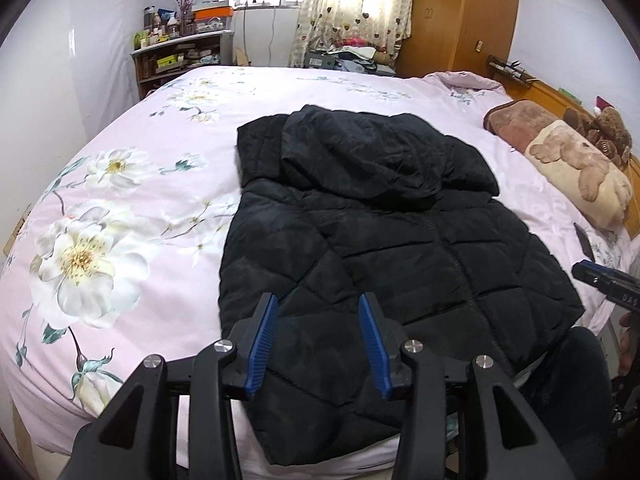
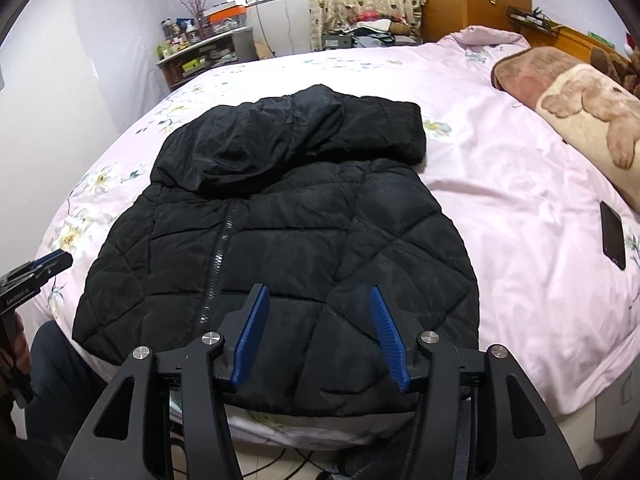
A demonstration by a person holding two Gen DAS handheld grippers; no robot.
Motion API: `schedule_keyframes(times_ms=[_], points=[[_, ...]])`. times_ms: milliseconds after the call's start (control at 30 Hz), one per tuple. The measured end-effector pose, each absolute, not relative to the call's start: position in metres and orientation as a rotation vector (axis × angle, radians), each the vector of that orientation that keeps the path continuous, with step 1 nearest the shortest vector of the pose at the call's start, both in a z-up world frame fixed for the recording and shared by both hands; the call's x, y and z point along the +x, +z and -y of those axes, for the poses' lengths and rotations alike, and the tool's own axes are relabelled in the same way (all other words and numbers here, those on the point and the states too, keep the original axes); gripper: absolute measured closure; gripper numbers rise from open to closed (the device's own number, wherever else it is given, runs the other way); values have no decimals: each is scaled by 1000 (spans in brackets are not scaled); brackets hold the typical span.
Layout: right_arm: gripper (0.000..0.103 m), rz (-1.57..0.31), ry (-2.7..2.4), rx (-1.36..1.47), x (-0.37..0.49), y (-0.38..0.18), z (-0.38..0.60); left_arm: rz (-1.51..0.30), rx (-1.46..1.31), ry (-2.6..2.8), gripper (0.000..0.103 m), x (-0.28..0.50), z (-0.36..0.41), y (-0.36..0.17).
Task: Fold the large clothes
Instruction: 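Grasp the side edge of the jacket body with both tools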
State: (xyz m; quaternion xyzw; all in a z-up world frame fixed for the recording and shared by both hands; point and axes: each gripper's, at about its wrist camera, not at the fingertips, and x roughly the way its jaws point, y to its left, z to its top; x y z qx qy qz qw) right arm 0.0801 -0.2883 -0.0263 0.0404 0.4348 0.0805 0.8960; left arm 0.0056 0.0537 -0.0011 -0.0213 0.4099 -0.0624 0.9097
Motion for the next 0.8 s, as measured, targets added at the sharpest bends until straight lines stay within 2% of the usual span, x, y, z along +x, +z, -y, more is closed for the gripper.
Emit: schedule_keyframes(times_ms=[500, 800], points=[[48, -1001, 10, 228, 104, -69, 373, -1003, -141, -48, 48, 18, -98, -72], [48, -1148, 38, 360, 118, -108, 394, -1052, -186, -80, 43, 18, -93, -93]])
